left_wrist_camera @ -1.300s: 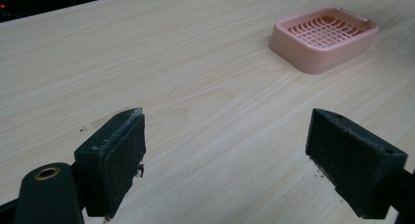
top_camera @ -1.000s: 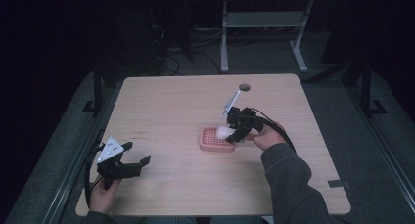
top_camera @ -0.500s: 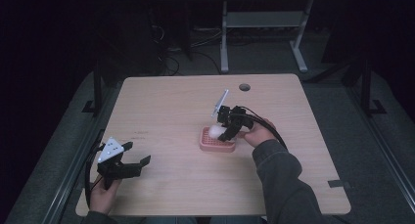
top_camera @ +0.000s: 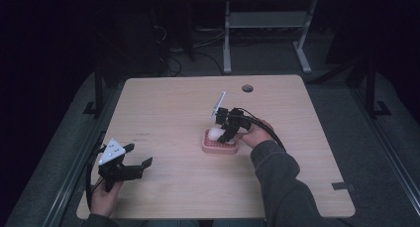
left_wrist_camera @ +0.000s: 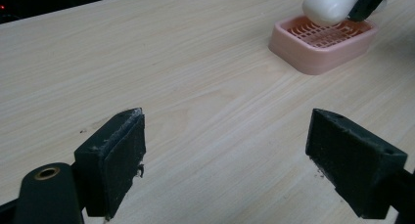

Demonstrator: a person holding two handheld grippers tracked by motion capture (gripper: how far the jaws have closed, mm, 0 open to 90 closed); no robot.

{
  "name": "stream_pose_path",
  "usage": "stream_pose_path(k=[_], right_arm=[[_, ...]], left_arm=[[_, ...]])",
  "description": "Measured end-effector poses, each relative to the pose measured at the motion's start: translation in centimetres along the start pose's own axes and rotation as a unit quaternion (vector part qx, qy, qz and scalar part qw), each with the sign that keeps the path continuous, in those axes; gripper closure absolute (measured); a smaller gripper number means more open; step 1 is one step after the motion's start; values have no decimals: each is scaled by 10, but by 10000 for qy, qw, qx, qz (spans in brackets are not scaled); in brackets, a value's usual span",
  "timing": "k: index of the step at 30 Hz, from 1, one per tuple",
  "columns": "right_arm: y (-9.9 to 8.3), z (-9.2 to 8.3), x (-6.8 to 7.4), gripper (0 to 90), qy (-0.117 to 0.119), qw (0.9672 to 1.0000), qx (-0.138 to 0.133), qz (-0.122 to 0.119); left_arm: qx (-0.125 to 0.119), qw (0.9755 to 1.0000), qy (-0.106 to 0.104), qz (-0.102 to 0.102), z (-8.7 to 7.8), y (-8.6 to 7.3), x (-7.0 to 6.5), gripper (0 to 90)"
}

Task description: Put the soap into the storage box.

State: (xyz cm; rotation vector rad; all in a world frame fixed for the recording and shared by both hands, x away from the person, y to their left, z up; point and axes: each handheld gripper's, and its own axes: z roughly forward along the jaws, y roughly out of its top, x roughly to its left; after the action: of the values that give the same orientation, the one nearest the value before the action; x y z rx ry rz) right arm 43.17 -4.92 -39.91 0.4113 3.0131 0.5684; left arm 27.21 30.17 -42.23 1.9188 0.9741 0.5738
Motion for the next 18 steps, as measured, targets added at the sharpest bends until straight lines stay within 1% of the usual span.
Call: stream_pose_path(k=[11, 18], right_arm=[[2, 8, -4, 486, 52, 9999, 71, 69], [2, 14, -7, 485, 79, 9999, 110, 63]], left_arm=[[-13, 10000, 2, -9, 0, 0, 0, 145], [-19, 10000, 3, -12, 0, 0, 0, 145]])
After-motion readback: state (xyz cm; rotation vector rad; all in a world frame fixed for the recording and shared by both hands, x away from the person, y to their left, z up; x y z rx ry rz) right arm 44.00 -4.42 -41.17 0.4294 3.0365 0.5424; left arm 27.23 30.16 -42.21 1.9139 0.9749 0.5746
